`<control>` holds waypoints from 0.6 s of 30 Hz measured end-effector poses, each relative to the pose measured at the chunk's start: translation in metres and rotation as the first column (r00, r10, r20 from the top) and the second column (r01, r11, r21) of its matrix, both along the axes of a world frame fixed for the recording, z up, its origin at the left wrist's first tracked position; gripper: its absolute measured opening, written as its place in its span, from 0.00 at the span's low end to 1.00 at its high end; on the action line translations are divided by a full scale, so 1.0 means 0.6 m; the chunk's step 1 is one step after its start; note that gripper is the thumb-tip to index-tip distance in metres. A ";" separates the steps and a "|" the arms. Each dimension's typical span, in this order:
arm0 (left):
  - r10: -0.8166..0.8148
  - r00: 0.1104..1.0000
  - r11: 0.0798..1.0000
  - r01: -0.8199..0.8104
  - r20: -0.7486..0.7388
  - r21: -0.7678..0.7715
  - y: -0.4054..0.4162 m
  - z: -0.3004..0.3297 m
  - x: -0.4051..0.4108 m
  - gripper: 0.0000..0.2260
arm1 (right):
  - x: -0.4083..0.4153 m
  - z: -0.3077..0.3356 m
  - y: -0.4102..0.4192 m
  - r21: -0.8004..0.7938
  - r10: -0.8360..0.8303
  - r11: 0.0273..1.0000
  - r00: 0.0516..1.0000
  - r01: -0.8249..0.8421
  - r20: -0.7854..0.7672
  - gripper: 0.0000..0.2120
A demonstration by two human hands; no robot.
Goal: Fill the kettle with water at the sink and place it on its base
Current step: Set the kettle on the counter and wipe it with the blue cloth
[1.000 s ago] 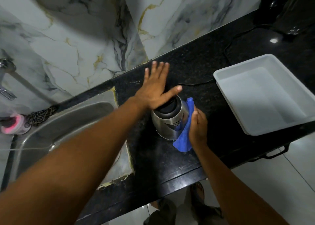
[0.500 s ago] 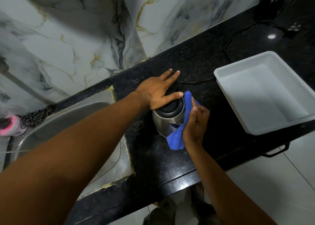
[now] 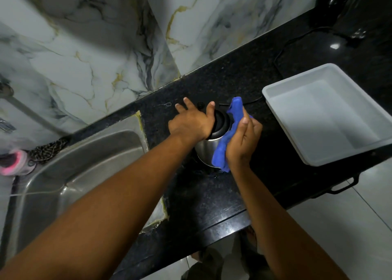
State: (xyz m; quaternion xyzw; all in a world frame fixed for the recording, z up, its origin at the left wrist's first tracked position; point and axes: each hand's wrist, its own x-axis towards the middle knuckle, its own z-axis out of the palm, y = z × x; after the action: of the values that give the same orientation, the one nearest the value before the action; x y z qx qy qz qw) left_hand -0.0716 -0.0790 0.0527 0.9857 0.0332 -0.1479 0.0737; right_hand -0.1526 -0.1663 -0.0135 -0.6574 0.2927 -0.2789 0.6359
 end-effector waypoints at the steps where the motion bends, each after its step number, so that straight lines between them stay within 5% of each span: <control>1: 0.033 0.999 0.999 -0.033 -0.029 -0.001 -0.001 0.001 -0.001 0.46 | 0.003 -0.007 -0.005 0.049 0.001 0.999 1.000 0.000 -0.016 0.23; 7: -0.017 0.993 0.999 0.021 -0.118 0.037 0.020 0.015 0.007 0.46 | -0.020 -0.078 -0.030 0.099 0.082 0.993 0.970 -0.061 -0.227 0.21; 12: -0.486 0.872 0.864 0.469 -0.061 -0.183 0.041 0.018 0.029 0.40 | -0.033 -0.085 -0.018 0.098 0.055 0.995 0.961 -0.029 -0.273 0.26; 18: -0.337 0.939 0.875 0.283 -0.074 -0.392 0.037 0.006 0.031 0.42 | -0.021 -0.042 0.014 0.085 0.113 0.990 0.993 -0.109 -0.042 0.28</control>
State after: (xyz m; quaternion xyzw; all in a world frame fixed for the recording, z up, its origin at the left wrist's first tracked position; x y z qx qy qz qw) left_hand -0.0529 -0.0566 0.0561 0.9328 -0.1490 -0.2303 0.2336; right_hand -0.1655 -0.1578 -0.0386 -0.6522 0.2816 -0.2151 0.6701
